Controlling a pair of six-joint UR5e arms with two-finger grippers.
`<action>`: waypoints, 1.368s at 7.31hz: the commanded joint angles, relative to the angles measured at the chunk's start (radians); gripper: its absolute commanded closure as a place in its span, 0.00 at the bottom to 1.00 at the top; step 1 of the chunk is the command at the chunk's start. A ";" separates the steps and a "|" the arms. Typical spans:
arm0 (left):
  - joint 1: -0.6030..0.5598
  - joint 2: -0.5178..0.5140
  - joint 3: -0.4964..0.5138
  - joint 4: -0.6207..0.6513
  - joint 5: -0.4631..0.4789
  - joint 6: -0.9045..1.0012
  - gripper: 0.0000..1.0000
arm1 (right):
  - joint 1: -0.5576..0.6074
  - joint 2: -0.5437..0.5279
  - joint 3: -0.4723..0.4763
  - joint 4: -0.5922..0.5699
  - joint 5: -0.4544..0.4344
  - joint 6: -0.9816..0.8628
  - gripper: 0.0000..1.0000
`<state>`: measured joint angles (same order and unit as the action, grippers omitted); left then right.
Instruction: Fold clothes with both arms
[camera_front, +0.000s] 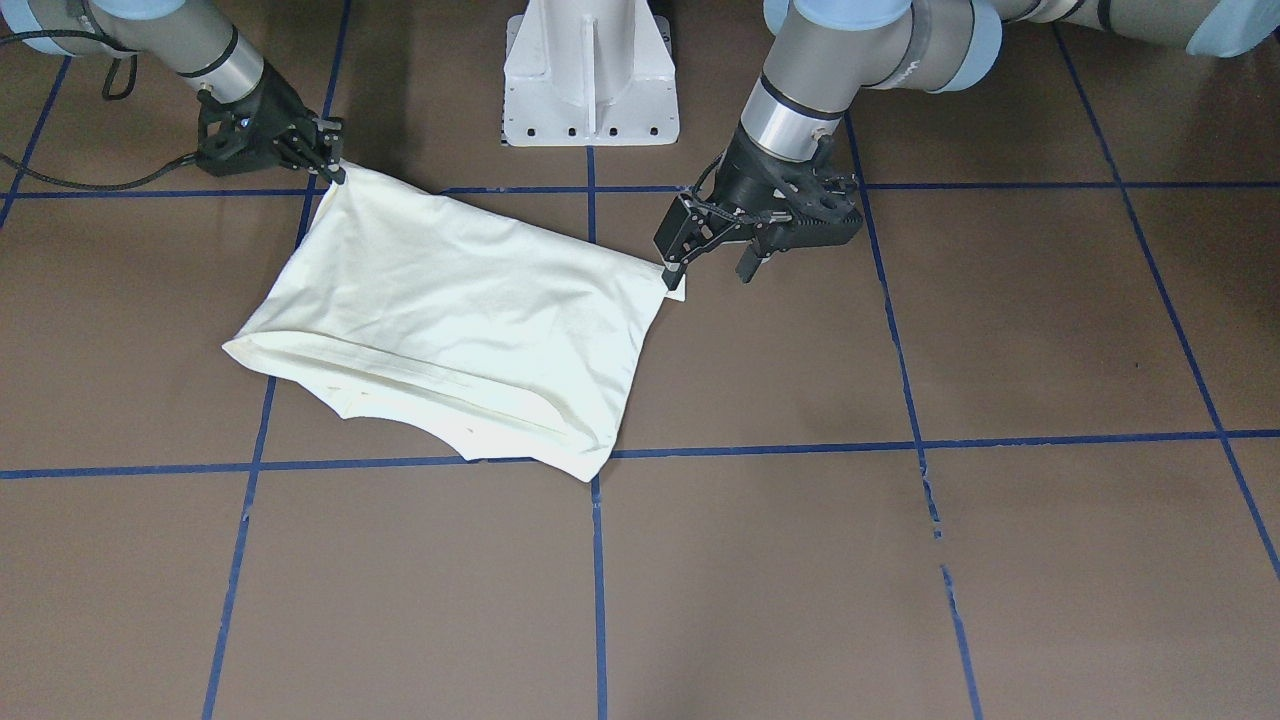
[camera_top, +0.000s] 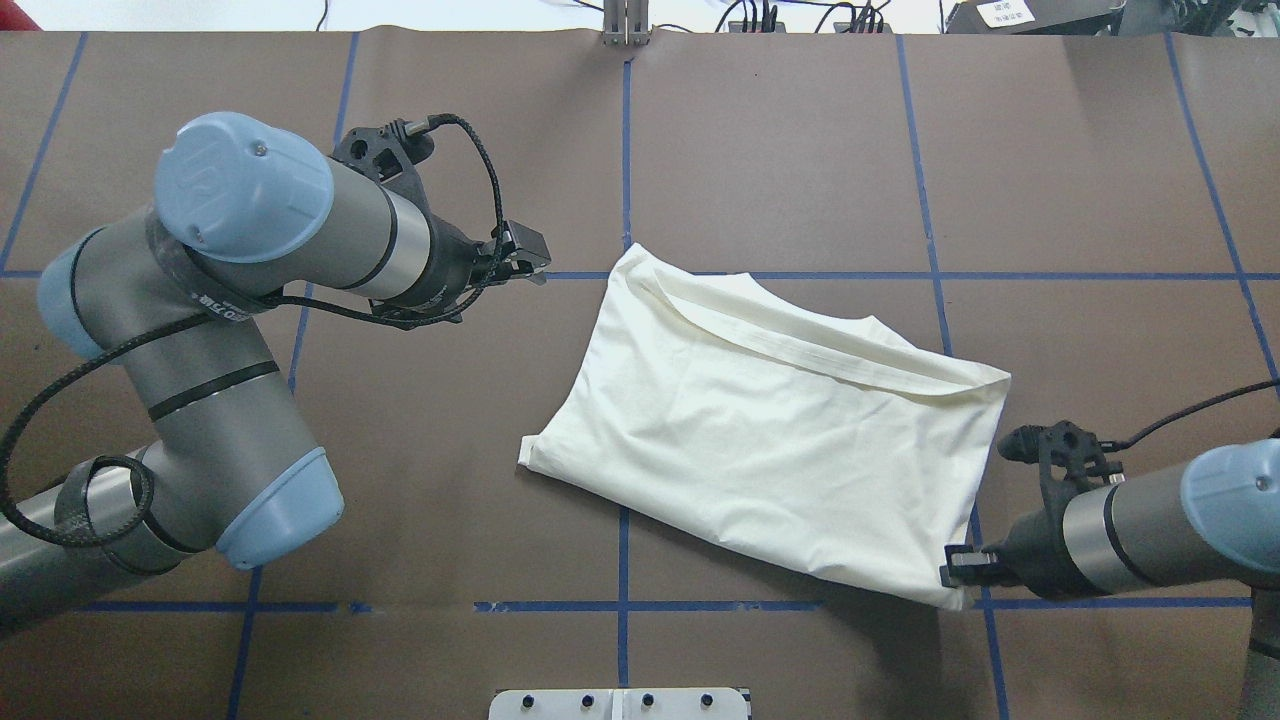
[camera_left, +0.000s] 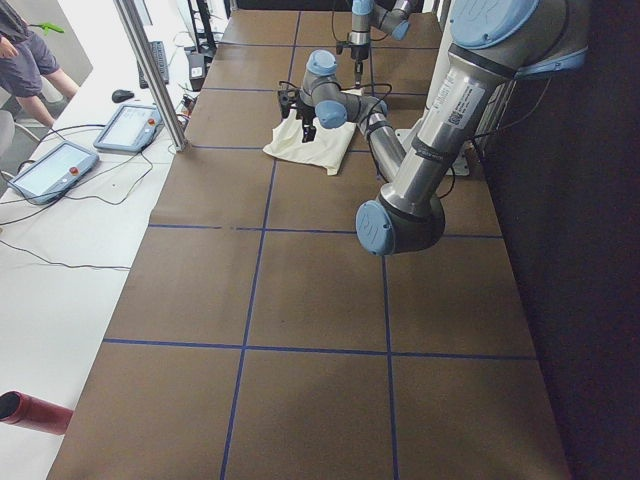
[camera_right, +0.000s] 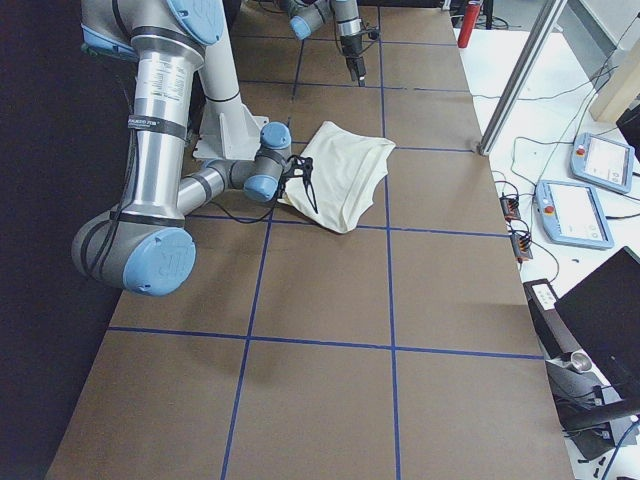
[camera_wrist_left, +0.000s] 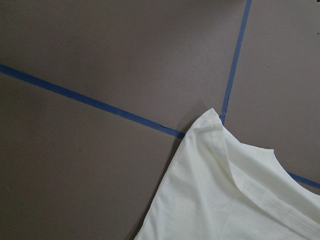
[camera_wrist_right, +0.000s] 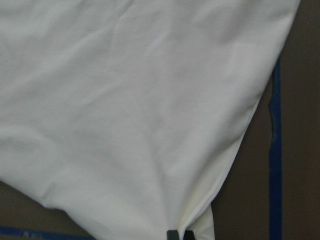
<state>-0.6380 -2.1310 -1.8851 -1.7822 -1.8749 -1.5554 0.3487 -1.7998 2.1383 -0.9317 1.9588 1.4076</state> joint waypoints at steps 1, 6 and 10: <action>0.038 0.000 -0.005 -0.003 -0.003 0.000 0.00 | -0.109 -0.029 0.049 0.002 0.002 0.053 0.01; 0.242 -0.001 0.110 -0.002 0.103 -0.363 0.02 | 0.162 0.147 0.074 0.001 -0.043 0.053 0.00; 0.253 -0.013 0.184 -0.014 0.105 -0.400 0.09 | 0.176 0.183 0.043 0.001 -0.047 0.053 0.00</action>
<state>-0.3893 -2.1410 -1.7167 -1.7925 -1.7709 -1.9457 0.5219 -1.6249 2.1848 -0.9311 1.9119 1.4604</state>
